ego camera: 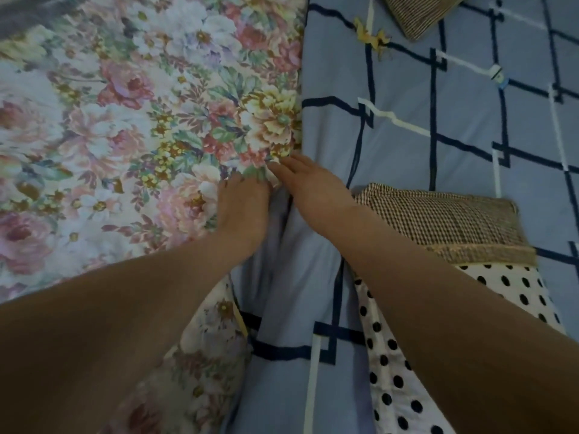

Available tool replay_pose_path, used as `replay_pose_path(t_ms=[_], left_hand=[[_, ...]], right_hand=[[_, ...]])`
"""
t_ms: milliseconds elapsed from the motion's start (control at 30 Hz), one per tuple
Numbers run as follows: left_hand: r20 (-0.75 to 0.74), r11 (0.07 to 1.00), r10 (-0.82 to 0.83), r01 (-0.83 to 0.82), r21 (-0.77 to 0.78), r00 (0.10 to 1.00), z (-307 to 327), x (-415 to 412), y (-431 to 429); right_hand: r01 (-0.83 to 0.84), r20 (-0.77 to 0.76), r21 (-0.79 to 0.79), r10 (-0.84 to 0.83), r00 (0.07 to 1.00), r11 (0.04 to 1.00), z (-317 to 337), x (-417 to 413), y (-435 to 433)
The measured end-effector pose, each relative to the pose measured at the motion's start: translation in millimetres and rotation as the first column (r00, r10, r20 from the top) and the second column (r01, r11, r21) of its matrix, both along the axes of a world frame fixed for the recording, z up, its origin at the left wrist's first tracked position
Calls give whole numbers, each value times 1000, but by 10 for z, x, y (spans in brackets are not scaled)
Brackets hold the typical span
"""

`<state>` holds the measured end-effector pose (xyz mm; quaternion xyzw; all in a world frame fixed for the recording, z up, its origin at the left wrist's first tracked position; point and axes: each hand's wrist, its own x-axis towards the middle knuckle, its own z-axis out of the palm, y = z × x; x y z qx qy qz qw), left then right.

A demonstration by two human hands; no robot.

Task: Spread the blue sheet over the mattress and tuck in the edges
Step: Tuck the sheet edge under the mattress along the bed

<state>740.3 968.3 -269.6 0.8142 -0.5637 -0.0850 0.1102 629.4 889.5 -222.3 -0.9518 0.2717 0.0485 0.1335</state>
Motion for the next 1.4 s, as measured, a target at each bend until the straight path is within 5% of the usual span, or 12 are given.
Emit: replay_pose_path(t_ms=[167,267,367,433,533,733,833,933,967,1033,1167,1400], left_hand=[[42,935,21,-4,-355,999,234,436,-65],[72,839,-266,268,-473,961,239,313,86],[47,752,-629,622,-216,776,-35,-34,516],[-90,718,-695,695,-41,713,-193,-205,722],[-249,829,-543,559,-6,802,-224,-286,612],[-119,977,-110,130,171,987,-223,-210,305],[-59,961,-102,113,253,993,-256,-82,360],[-440,997,-42,11,-73,897,-60,51,400],[-413,975,-76,-19,-221,908,40,114,431],[-204,919,-233,147,-365,951,144,195,540],[-124,758,-653,647,-90,747,-118,172,889],[-268,971,-64,121,204,961,-90,198,375]], right_hand=[[68,209,-2,-66,976,998,-60,135,-114],[-44,376,-151,98,922,988,25,51,-127],[-270,-125,-35,264,956,962,-127,-322,11],[-252,-499,20,228,836,967,-230,-506,81],[-109,-482,31,110,869,994,-240,-363,39],[-122,-436,-94,70,897,988,-244,-134,-6],[-155,-113,-114,142,983,981,-185,-140,26],[-135,228,-89,152,962,987,32,-98,123],[-133,272,-94,154,950,987,89,-91,186],[-155,227,-87,171,959,984,64,-183,327],[-236,-152,142,257,954,961,-327,-321,437],[65,-321,11,-59,945,998,-307,265,145]])
